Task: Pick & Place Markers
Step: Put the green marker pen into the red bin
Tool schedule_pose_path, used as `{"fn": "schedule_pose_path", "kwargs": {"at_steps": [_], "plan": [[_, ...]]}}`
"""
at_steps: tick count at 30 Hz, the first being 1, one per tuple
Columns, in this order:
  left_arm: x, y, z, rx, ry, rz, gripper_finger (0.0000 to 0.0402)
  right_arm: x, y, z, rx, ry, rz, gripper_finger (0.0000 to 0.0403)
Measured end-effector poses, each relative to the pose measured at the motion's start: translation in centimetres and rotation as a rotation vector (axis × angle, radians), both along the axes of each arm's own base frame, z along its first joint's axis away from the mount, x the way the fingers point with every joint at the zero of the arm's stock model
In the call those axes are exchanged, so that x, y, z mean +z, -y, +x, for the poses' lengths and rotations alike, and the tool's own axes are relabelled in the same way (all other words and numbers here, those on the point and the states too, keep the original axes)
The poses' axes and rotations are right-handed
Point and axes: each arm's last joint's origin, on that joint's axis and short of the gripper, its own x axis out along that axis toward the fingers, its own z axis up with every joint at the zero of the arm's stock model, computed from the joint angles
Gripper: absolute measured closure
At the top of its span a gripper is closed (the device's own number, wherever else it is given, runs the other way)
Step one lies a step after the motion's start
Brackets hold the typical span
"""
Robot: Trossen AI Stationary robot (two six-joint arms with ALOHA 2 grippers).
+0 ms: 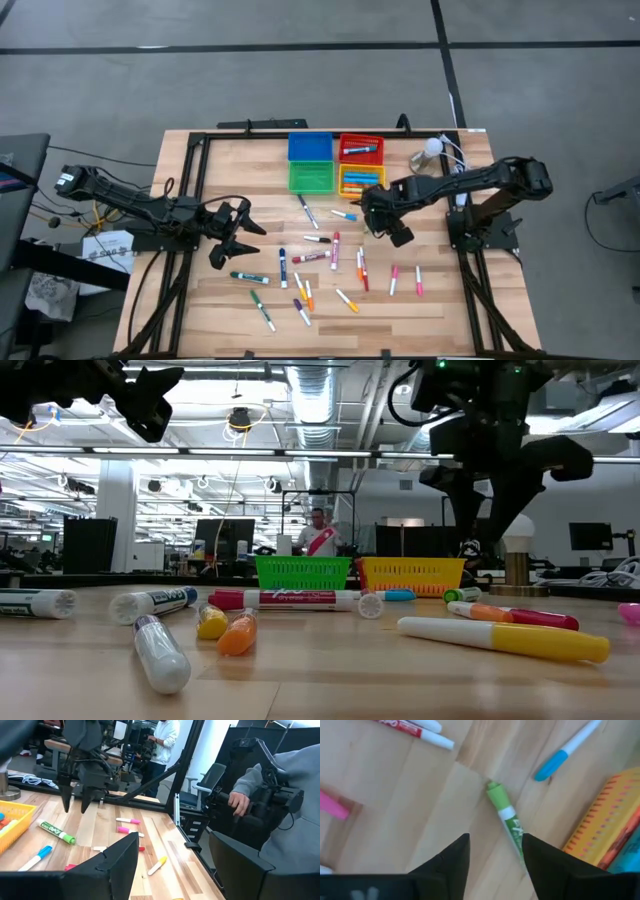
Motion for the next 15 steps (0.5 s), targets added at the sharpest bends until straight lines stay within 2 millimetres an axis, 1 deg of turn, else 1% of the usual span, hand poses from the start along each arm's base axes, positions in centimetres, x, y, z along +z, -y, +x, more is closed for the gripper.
{"fn": "schedule_pose_path", "kwargs": {"at_steps": [5, 10, 12, 15], "plan": [[0.0, 0.0, 0.0, 0.0, 0.0, 0.0, 0.016, 0.1, 1.0, 0.4, 0.016, 0.044, -0.011, 0.0203], [0.0, 0.0, 0.0, 0.0, 0.0, 0.0, 0.016, 0.1, 1.4, 0.4, 0.042, 0.045, -0.02, 0.0199], [0.0, 0.0, 0.0, 0.0, 0.0, 0.0, 0.016, -0.2, 1.5, 0.3, 0.041, 0.052, -0.02, 0.02], [0.0, 0.0, 0.0, 0.0, 0.0, 0.0, 0.016, -1.2, 1.4, 0.2, 0.043, 0.069, -0.02, 0.0204]]}}
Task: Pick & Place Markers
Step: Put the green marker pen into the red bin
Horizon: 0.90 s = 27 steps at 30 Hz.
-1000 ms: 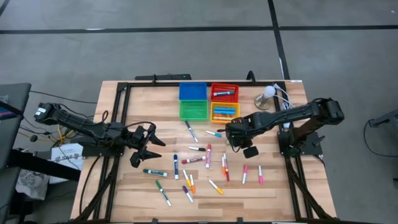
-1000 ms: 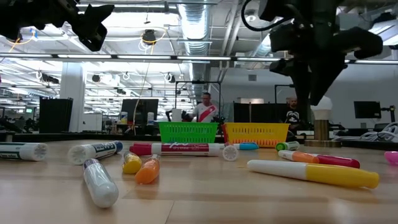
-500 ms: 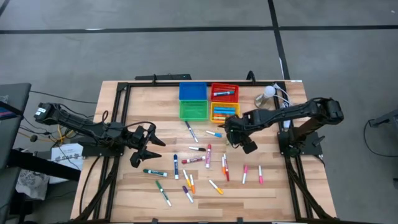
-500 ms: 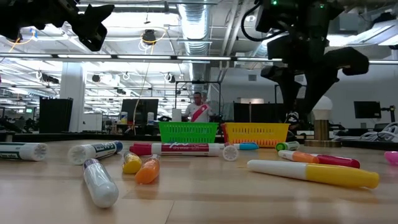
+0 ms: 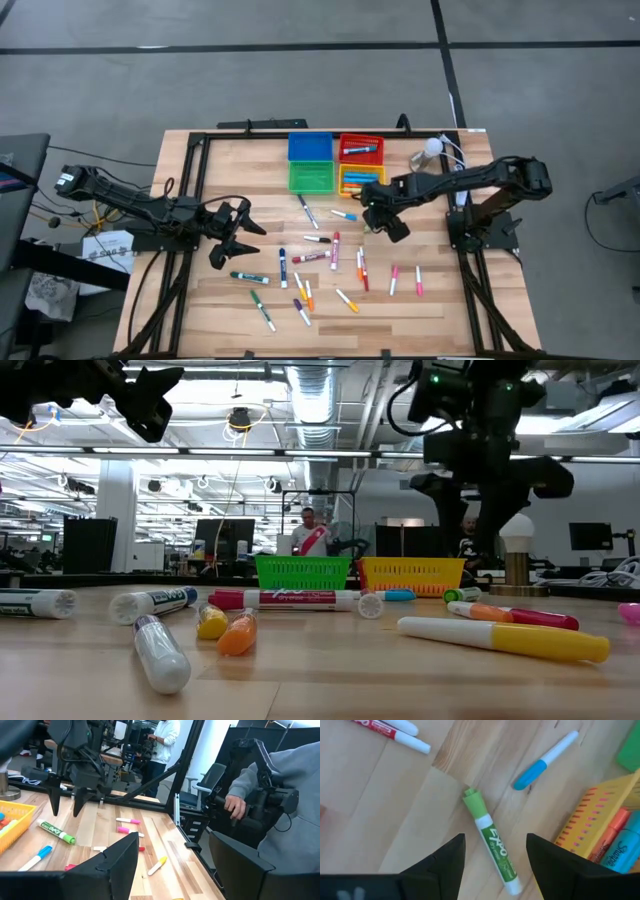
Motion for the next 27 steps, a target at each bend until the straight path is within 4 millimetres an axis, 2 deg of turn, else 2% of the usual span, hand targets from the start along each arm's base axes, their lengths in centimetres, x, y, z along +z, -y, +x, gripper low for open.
{"fn": "schedule_pose_path", "kwargs": {"at_steps": [12, 27], "plan": [[0.0, 0.0, 0.0, 0.0, 0.002, 0.006, 0.016, -2.2, 0.0, -0.9, 0.009, -0.007, -0.003, 0.0209], [0.0, 0.0, 0.0, 0.0, 0.002, 0.006, 0.016, -2.0, 0.3, -0.5, 0.051, 0.056, 0.103, 0.0215]]}}
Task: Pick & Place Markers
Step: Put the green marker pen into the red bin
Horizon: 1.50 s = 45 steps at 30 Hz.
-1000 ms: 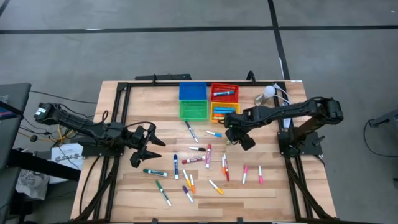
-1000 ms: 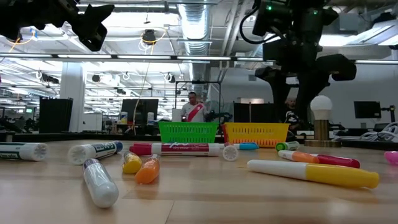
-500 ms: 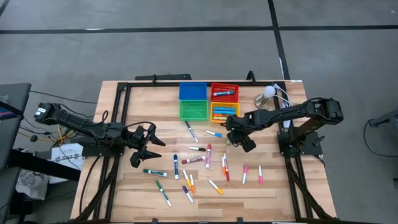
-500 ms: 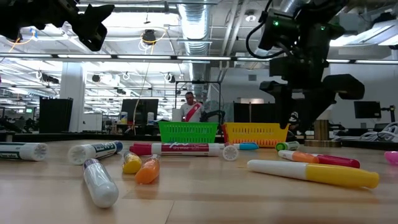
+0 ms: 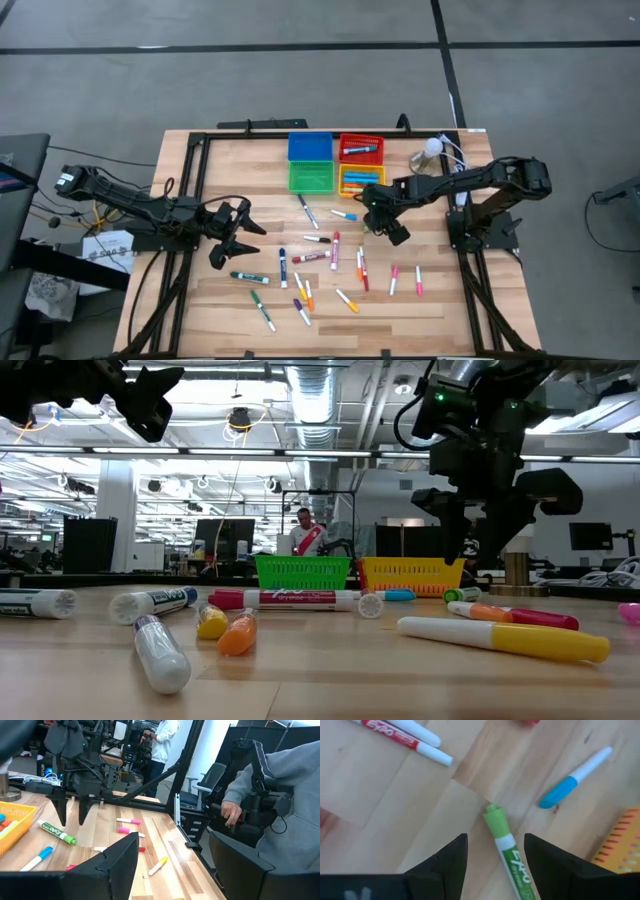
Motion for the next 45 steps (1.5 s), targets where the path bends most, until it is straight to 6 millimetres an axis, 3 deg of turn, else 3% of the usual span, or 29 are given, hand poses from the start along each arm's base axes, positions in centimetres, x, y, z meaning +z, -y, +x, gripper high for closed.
{"fn": "schedule_pose_path", "kwargs": {"at_steps": [7, 13, 18, 27, 45], "plan": [[0.0, 0.0, 0.0, 0.0, 0.0, 0.0, 0.016, -0.5, 1.0, 0.1, -0.035, -0.019, 0.005, 0.0218], [0.0, 0.0, 0.0, 0.0, 0.0, 0.002, 0.016, -3.8, 0.8, 1.0, -0.024, -0.166, 0.017, 0.0225], [0.0, 0.0, 0.0, 0.0, -0.001, 0.0, 0.016, -5.1, 1.0, 2.1, -0.048, -0.251, 0.036, 0.0225], [0.0, 0.0, 0.0, 0.0, -0.002, -0.003, 0.016, -4.0, 0.9, 2.4, -0.055, -0.215, 0.034, 0.0229], [0.0, 0.0, 0.0, 0.0, -0.002, 0.0, 0.016, -3.9, 0.9, 2.2, -0.26, -0.259, 0.082, 0.0222]]}}
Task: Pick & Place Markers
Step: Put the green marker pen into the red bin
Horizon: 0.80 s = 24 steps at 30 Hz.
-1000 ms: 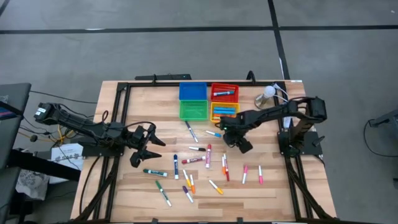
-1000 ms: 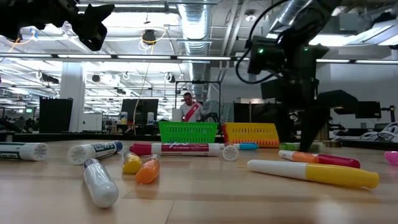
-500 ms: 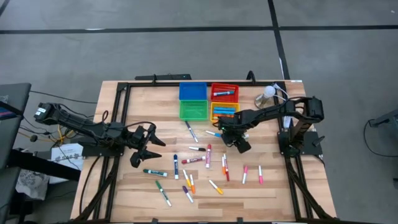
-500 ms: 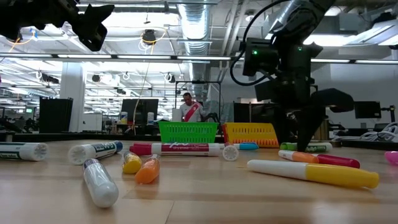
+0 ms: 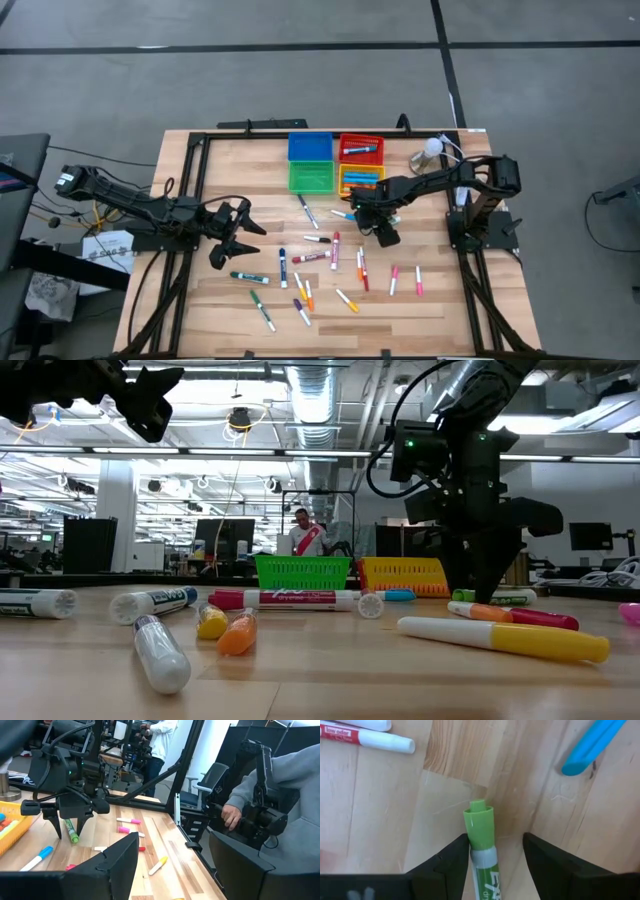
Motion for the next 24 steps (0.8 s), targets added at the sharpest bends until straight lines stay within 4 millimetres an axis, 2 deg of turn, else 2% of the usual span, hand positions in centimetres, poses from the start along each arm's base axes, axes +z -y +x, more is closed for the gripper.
{"fn": "schedule_pose_path", "kwargs": {"at_steps": [24], "plan": [[-0.1, 0.0, 0.0, 0.0, -0.008, 0.003, 0.016, 0.0, 0.0, -1.3, 0.038, -0.122, -0.001, 0.0227]]}}
